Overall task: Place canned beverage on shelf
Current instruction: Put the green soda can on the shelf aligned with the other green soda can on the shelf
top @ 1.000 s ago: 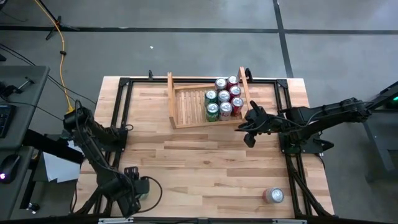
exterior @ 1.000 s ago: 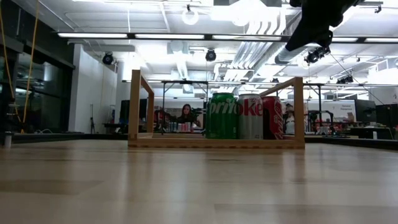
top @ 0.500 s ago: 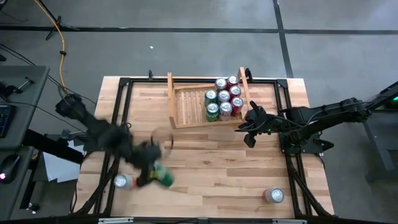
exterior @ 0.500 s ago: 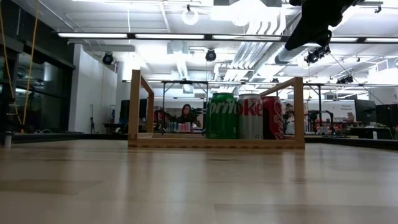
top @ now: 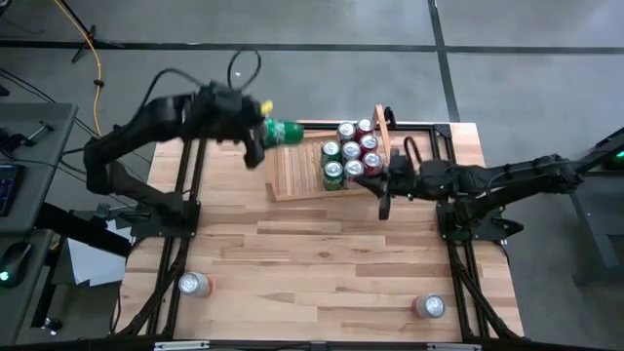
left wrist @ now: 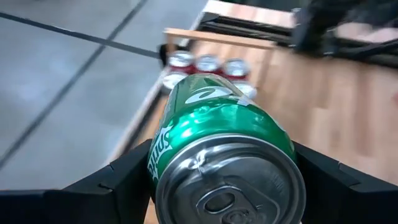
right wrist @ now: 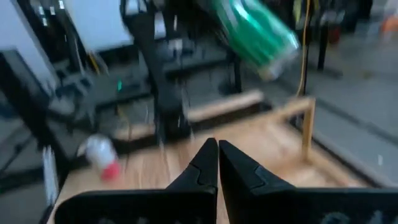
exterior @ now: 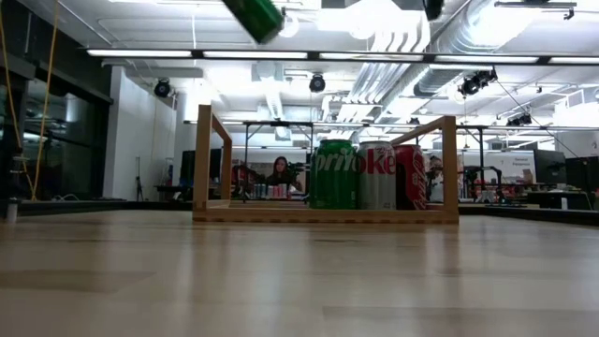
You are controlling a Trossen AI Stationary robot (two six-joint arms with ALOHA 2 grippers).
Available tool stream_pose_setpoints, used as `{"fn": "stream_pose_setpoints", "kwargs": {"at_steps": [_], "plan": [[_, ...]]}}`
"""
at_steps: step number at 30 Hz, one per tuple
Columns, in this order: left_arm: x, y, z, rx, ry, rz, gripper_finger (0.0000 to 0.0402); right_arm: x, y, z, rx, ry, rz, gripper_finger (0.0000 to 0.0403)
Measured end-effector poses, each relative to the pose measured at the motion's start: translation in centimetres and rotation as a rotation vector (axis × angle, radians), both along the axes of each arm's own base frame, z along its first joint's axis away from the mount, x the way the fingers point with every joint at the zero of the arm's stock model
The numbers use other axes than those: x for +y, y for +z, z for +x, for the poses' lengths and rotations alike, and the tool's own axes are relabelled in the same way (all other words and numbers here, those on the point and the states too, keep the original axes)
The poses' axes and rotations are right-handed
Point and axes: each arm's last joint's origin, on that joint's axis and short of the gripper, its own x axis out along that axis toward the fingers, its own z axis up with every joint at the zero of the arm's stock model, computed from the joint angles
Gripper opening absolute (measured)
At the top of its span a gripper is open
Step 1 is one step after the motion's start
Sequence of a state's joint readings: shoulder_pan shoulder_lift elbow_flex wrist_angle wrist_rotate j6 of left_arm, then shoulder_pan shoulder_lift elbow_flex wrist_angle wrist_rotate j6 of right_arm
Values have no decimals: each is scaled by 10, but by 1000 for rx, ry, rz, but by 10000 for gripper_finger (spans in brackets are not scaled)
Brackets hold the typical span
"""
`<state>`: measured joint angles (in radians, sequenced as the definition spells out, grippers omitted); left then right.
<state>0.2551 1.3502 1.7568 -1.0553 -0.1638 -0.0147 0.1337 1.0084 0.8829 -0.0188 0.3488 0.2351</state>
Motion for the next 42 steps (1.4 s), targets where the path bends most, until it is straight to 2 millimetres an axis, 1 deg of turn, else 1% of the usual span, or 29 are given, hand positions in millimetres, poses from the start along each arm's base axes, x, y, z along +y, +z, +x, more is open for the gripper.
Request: {"fn": "stream_pose_setpoints", "kwargs": {"at_steps": [3,6,9,12,14,19,23,25,38,42], "plan": [[37,-10,6,52,2,34,282,-8,9,1,-85,-33,-28,0],[70,-24,17,99,-12,58,282,-18,11,2,-123,-105,19,0],[100,-37,31,142,-21,58,282,-28,11,1,-150,-193,95,0],[129,-60,52,216,-32,21,282,-35,11,1,-162,-242,135,0],[145,-79,67,278,-32,-30,282,-39,10,0,-159,-263,152,0],[173,-117,102,366,-25,-118,282,-45,7,-1,-146,-297,193,0],[189,-152,124,414,-11,-172,282,-46,3,-1,-112,-307,213,0],[193,-162,130,427,-15,-188,282,-45,1,-1,-90,-309,211,0],[203,-219,149,512,-42,-317,282,-45,-8,-3,0,-318,200,0],[203,-226,153,504,-56,-341,282,-45,-10,-3,22,-320,198,0]]}}
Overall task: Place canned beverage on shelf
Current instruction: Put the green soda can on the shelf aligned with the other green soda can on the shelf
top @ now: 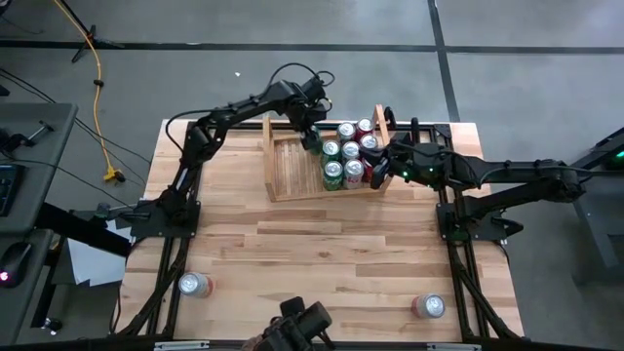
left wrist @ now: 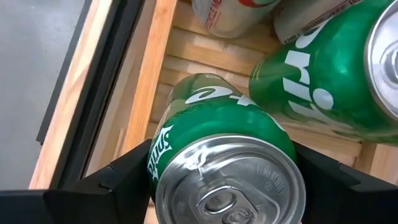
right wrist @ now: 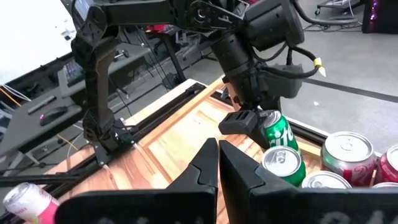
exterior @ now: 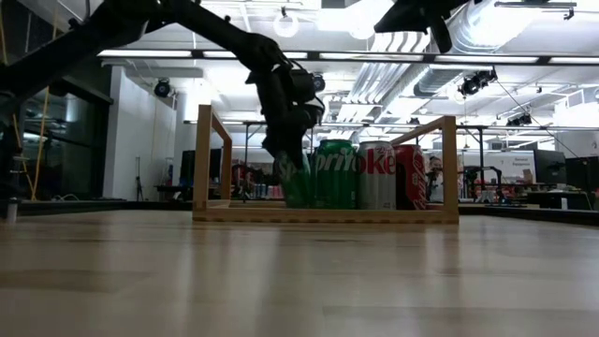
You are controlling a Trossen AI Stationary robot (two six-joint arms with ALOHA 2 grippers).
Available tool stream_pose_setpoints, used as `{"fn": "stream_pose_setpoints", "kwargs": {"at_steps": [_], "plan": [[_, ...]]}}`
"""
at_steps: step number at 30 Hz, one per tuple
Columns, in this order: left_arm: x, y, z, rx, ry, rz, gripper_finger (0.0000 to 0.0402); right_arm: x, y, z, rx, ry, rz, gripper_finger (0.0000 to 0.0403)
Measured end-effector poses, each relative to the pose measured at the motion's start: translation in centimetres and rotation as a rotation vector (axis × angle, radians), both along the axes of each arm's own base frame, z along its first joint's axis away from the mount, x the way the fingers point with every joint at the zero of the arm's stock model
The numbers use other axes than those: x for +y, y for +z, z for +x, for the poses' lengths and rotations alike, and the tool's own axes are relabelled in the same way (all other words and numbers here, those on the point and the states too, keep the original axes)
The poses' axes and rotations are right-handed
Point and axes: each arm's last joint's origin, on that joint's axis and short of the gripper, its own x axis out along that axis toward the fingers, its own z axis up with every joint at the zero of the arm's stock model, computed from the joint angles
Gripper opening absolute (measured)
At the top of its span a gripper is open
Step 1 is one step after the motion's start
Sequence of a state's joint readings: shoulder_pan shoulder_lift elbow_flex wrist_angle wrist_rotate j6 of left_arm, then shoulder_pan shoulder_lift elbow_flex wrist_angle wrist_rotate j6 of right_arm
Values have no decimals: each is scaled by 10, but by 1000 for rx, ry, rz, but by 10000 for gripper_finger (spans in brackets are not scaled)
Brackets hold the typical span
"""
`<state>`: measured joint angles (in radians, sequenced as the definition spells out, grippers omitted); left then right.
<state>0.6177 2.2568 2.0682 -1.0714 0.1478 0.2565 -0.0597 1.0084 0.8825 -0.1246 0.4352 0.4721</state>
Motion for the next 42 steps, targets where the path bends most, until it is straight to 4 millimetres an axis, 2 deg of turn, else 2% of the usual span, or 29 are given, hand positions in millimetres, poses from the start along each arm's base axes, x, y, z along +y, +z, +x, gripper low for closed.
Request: {"fn": "stream_pose_setpoints", "kwargs": {"at_steps": [6,12,17,23,31,34,38,42], "plan": [[-3,-3,7,-22,-53,28,286,0,-2,0,16,0,1,0],[-7,-1,17,-73,-76,68,349,0,-2,0,16,0,1,0],[-9,0,19,-80,-80,70,364,0,-2,0,17,0,1,0],[-5,3,16,-77,-68,76,363,0,-2,0,18,0,0,0],[11,45,2,-92,-14,121,364,0,-2,0,19,0,0,0],[15,54,-8,-59,11,90,364,0,-2,0,19,0,0,0],[17,51,-20,-24,25,-12,350,0,-2,-1,26,0,0,0],[20,38,-19,-58,54,-73,289,0,-4,-1,46,0,2,0]]}}
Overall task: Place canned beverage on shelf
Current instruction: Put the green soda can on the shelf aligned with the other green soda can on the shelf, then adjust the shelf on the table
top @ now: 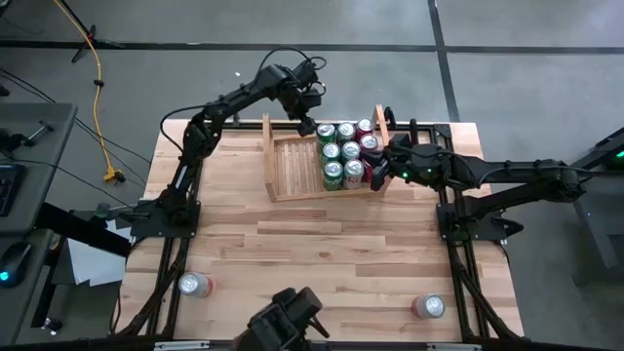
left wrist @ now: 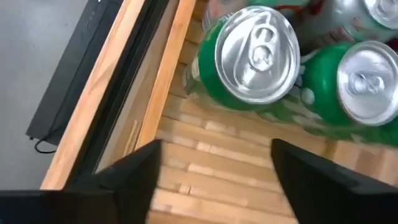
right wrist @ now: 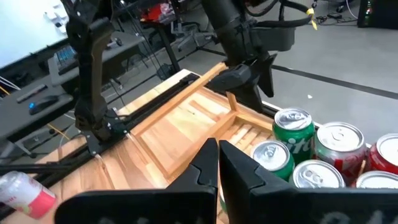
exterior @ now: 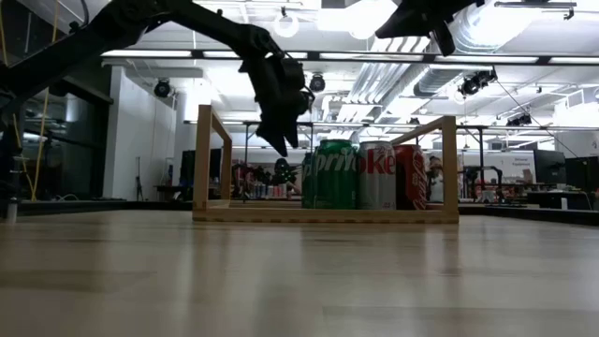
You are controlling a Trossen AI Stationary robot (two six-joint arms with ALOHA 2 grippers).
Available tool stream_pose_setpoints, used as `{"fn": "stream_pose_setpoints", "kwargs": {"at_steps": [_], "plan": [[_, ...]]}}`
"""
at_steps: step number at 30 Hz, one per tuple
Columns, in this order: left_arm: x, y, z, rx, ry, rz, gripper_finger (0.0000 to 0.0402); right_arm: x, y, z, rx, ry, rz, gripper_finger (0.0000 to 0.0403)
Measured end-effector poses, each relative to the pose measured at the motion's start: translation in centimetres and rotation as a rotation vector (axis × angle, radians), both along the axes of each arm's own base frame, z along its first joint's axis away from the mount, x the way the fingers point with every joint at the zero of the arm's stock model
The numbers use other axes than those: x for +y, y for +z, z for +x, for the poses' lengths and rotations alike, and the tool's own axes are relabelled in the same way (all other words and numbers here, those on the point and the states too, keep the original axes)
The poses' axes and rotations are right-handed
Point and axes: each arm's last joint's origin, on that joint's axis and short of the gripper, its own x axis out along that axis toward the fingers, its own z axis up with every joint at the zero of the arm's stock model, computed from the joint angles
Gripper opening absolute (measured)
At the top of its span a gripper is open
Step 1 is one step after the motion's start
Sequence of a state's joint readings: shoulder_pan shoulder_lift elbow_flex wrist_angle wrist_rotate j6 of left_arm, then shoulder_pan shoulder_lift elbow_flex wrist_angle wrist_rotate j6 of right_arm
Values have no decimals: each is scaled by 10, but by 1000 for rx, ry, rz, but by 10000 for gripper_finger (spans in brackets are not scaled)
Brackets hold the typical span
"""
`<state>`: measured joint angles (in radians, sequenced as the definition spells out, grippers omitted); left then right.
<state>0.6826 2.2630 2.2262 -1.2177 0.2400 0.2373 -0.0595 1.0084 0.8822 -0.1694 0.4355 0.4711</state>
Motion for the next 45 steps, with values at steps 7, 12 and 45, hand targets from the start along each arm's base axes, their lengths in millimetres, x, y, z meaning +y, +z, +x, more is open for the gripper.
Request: {"fn": "stream_pose_setpoints", "kwargs": {"at_steps": [7,12,45], "plan": [[-6,-13,13,48,16,122,61,0,-3,-1,33,0,2,0],[-9,-13,15,65,12,153,13,-1,-3,-1,41,-2,-5,0],[-40,-42,31,146,22,181,0,-10,-5,-3,51,-74,3,0]]}}
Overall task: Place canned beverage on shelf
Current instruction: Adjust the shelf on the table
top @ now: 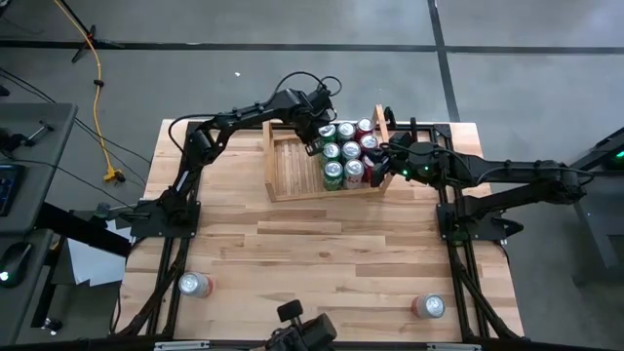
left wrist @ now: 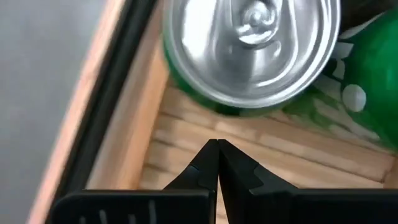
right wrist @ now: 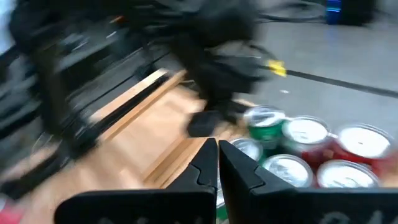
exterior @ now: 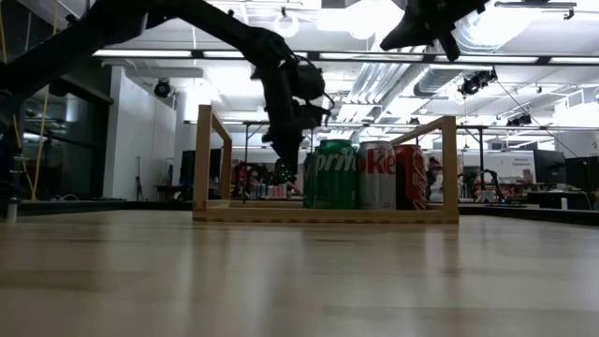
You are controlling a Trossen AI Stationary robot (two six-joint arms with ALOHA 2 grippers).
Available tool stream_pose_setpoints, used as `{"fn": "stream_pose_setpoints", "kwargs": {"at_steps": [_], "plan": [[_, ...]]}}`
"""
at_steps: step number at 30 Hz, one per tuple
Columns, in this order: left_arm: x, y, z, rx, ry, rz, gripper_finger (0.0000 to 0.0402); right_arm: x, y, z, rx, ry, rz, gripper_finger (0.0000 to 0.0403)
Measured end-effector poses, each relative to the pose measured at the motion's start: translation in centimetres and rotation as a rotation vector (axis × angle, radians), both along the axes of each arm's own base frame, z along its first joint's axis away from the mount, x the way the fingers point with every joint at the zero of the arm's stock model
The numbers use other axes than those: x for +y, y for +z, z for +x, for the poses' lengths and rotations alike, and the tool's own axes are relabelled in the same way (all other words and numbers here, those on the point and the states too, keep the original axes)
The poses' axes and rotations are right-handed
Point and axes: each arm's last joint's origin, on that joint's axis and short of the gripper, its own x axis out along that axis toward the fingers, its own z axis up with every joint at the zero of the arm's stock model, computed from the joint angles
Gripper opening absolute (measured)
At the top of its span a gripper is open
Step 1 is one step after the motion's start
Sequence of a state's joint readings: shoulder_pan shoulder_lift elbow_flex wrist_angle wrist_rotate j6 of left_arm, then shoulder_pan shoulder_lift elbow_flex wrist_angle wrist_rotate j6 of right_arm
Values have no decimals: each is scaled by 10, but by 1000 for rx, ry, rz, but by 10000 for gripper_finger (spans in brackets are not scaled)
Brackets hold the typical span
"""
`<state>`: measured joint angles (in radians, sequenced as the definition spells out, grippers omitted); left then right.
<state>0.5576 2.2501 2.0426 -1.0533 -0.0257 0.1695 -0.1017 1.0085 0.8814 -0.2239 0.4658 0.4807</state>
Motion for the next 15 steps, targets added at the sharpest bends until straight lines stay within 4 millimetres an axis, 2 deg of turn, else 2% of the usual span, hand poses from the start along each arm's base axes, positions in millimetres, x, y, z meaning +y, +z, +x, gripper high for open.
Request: {"fn": "stream_pose_setpoints", "kwargs": {"at_steps": [3,7,12,15], "plan": [[2,22,-12,-13,26,35,0,-13,-3,-5,-31,-165,71,0],[4,70,-31,-135,81,109,0,-38,-10,-15,8,-264,148,0],[-10,149,-61,-481,73,220,0,-59,-18,-37,98,-340,238,0],[-28,175,-86,-710,59,280,0,-63,-18,-52,138,-382,266,0]]}}
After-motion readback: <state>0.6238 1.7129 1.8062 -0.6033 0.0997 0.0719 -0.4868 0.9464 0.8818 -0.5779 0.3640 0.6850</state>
